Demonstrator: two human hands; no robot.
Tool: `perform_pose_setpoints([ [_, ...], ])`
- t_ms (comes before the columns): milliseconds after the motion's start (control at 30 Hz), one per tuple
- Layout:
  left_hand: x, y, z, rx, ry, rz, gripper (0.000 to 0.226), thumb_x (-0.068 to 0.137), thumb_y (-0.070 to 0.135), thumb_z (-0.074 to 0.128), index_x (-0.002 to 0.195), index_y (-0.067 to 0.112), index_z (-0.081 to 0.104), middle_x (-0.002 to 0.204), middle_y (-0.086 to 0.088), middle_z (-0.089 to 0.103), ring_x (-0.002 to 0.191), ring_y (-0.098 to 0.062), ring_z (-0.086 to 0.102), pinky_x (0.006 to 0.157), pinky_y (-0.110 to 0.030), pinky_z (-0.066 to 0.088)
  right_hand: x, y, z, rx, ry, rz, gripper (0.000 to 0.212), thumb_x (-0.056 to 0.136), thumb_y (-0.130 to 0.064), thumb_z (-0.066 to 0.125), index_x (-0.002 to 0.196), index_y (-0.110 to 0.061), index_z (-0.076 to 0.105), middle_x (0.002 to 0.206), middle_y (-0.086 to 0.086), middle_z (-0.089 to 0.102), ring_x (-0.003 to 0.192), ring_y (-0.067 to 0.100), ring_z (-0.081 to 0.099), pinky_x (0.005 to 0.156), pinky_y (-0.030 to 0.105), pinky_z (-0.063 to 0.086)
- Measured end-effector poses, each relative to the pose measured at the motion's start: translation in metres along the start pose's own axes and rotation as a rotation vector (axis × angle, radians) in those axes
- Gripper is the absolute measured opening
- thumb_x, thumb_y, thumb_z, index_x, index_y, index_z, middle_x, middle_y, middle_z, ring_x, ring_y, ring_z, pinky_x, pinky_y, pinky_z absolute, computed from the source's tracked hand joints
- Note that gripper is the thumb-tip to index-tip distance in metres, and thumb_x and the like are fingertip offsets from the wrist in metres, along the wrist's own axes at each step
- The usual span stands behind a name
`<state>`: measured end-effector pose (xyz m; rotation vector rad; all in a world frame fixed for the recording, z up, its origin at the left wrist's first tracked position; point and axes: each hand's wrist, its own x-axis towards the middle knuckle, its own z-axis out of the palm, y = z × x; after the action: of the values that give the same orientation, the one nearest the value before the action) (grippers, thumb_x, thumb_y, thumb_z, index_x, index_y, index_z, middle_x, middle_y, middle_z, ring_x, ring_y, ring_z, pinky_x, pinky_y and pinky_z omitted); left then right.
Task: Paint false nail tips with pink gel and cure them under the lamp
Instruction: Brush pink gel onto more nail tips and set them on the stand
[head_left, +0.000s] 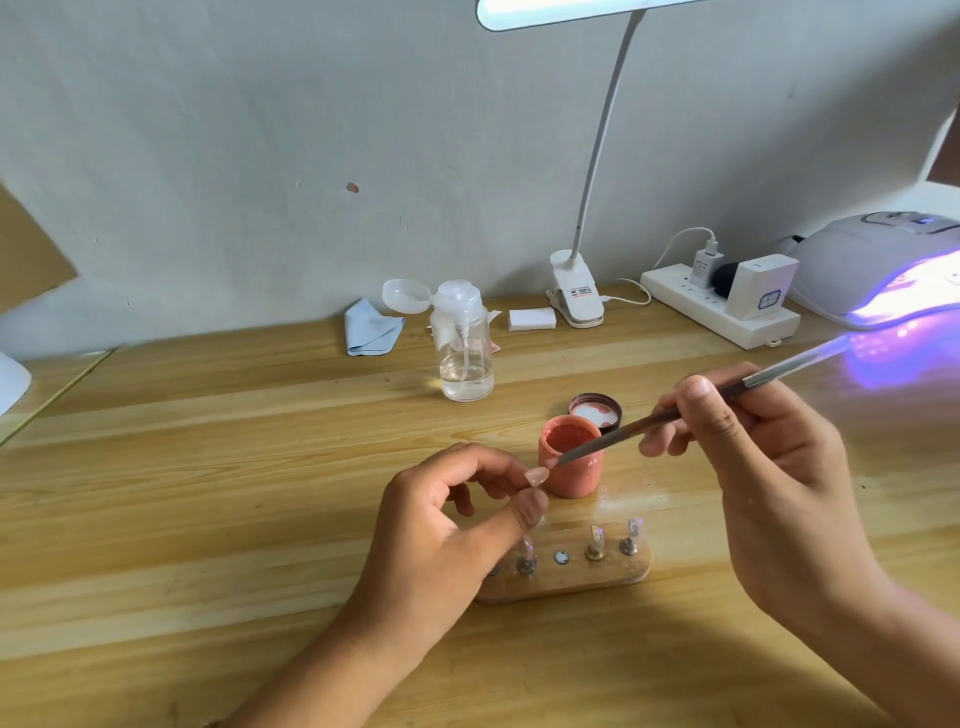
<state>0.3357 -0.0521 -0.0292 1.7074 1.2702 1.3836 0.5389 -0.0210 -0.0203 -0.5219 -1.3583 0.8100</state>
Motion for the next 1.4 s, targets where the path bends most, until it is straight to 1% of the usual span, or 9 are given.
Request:
perform_pose_setpoints([
  [200,0.0004,-0.0009,0.0003,-0.018,-0.015,0.016,0.010,0.076,0.024,0.083,0.082,0.024,0.075,0.083,0.008,0.074,0.077,-0.010,0.065,0.069,-0.032,0.046,0.0004,-0.0004,0.0001,0.007,0.000,0.017,0.015,0.094,-0.043,0.062,0.088,-0.031,0.070,0.078,-0.008,0.072,0.069,0.010,0.065,0.070,0.019,0.049],
  [367,-0.0001,-0.0015,-0.0002,-0.023,-0.022,0.009,0.011,0.073,0.029,0.081,0.082,0.025,0.075,0.081,0.009,0.073,0.075,-0.012,0.066,0.068,-0.024,0.045,-0.0008,0.0013,0.0010,0.023,-0.043,0.024,0.016,0.099,-0.032,0.061,0.087,-0.026,0.069,0.075,-0.006,0.071,0.069,0.010,0.065,0.070,0.017,0.049],
  [467,0.0002,-0.0013,0.0002,-0.020,-0.024,0.009,0.011,0.074,0.030,0.080,0.082,0.025,0.075,0.080,0.009,0.073,0.073,-0.014,0.067,0.068,-0.022,0.044,-0.0016,0.0024,0.0012,0.039,-0.064,0.032,0.014,0.096,-0.022,0.057,0.087,-0.017,0.066,0.073,-0.005,0.070,0.069,0.007,0.066,0.071,0.014,0.049],
  [633,0.0007,-0.0007,0.0005,-0.020,-0.023,0.003,0.012,0.074,0.030,0.080,0.083,0.026,0.075,0.080,0.008,0.074,0.073,-0.014,0.067,0.068,-0.024,0.045,-0.0030,0.0045,-0.0006,-0.010,-0.084,0.054,0.016,0.097,-0.017,0.053,0.090,-0.005,0.061,0.072,-0.007,0.070,0.070,0.004,0.063,0.072,0.015,0.048],
  [833,-0.0004,0.0008,-0.0003,-0.025,-0.028,-0.012,0.011,0.076,0.027,0.081,0.086,0.026,0.076,0.084,0.005,0.075,0.074,-0.021,0.068,0.073,-0.045,0.049,0.0000,0.0050,-0.0028,-0.038,-0.004,0.092,0.023,0.093,-0.033,0.057,0.087,-0.012,0.063,0.070,-0.002,0.068,0.070,0.008,0.062,0.070,0.018,0.047],
  [1000,-0.0002,0.0018,-0.0001,-0.020,-0.018,-0.023,0.011,0.075,0.028,0.081,0.083,0.023,0.077,0.081,0.005,0.074,0.073,-0.015,0.066,0.072,-0.040,0.048,0.0003,0.0042,-0.0026,-0.018,0.009,0.071,0.019,0.095,-0.042,0.061,0.085,-0.029,0.069,0.076,-0.002,0.070,0.071,0.013,0.062,0.070,0.023,0.048],
  [1100,0.0000,0.0024,0.0008,-0.037,-0.018,-0.038,0.014,0.073,0.031,0.081,0.084,0.026,0.076,0.080,0.006,0.074,0.073,-0.021,0.067,0.073,-0.043,0.048,-0.0017,0.0035,-0.0003,-0.007,-0.039,0.053,0.022,0.095,-0.047,0.061,0.089,-0.027,0.068,0.080,-0.003,0.070,0.073,0.015,0.063,0.071,0.024,0.048],
  [1267,0.0002,0.0026,0.0005,-0.025,-0.020,-0.033,0.012,0.075,0.029,0.081,0.084,0.023,0.077,0.081,0.006,0.075,0.076,-0.021,0.067,0.073,-0.043,0.049,-0.0019,0.0075,-0.0027,-0.057,-0.043,0.073,0.026,0.098,-0.034,0.056,0.090,-0.010,0.062,0.074,-0.002,0.069,0.073,0.008,0.062,0.072,0.019,0.047],
  [1400,0.0002,0.0028,0.0003,-0.024,-0.021,-0.032,0.010,0.076,0.026,0.082,0.083,0.022,0.077,0.080,0.004,0.074,0.073,-0.021,0.067,0.072,-0.043,0.049,0.0010,0.0071,-0.0045,-0.053,0.036,0.083,0.021,0.093,-0.037,0.057,0.087,-0.018,0.064,0.071,-0.001,0.069,0.072,0.008,0.062,0.072,0.020,0.047],
])
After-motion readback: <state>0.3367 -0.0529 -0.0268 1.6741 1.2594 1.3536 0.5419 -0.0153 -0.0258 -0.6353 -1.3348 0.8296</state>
